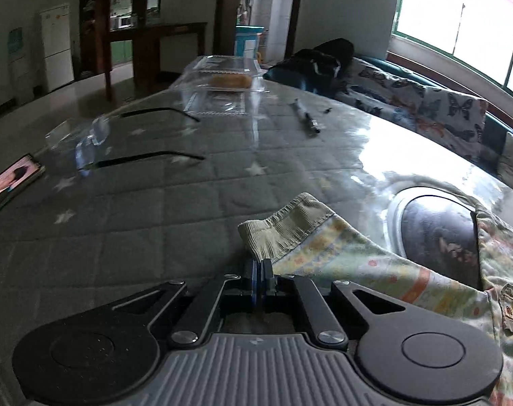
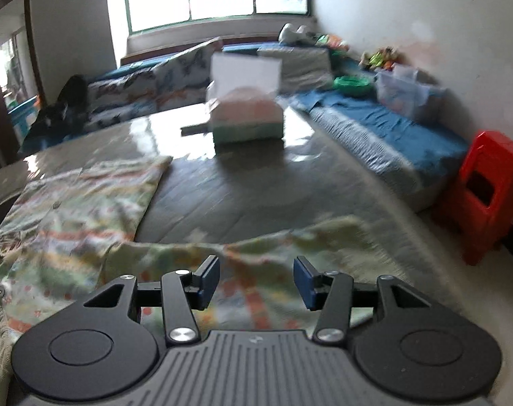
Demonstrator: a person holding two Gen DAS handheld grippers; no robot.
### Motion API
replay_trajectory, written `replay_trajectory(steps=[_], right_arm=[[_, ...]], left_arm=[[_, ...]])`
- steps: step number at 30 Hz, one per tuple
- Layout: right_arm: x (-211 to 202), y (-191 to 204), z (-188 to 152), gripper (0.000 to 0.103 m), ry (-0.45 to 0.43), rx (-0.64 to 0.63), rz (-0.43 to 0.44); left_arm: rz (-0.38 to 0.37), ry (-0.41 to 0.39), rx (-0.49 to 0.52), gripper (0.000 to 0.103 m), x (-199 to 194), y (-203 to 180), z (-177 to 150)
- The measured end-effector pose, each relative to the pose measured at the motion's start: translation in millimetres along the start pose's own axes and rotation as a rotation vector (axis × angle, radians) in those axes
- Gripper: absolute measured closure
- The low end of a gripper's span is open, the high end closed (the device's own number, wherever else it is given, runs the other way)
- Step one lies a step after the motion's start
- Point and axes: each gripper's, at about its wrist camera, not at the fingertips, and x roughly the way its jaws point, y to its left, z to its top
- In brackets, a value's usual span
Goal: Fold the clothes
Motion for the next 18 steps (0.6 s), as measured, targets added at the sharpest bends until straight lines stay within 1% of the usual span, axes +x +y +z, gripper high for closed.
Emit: replay_trajectory(steps=[1, 5, 9, 14, 18], right_arm=[[5.3, 4.2, -0.7, 0.054, 0.013, 0.001, 0.015], [19.4, 12.0, -7.4, 0.053, 0.045, 0.005, 0.023], [24.6, 18.7, -6.8, 0.052, 0.037, -0.014, 0.012], [32.1, 29.5, -5.7, 0.046, 0.027, -0.048, 0.024], [39.9, 42.6, -3.1, 0.045, 0.011, -0.077, 0.033]], left_arm=[[0.007, 0.0, -0.006, 0.101, -1.2, 3.5, -0.8], [0.035, 0.002, -0.028, 0.101, -2.3, 14.8, -3.7], [0.047, -0.002, -0.037, 0.101, -4.6, 19.7, -5.4], [0.066, -0.005, -0.06, 0.101, -7.2, 28.2, -5.9], [0.088, -0.008, -0.068, 0.101, -5.5, 33.6, -2.0]])
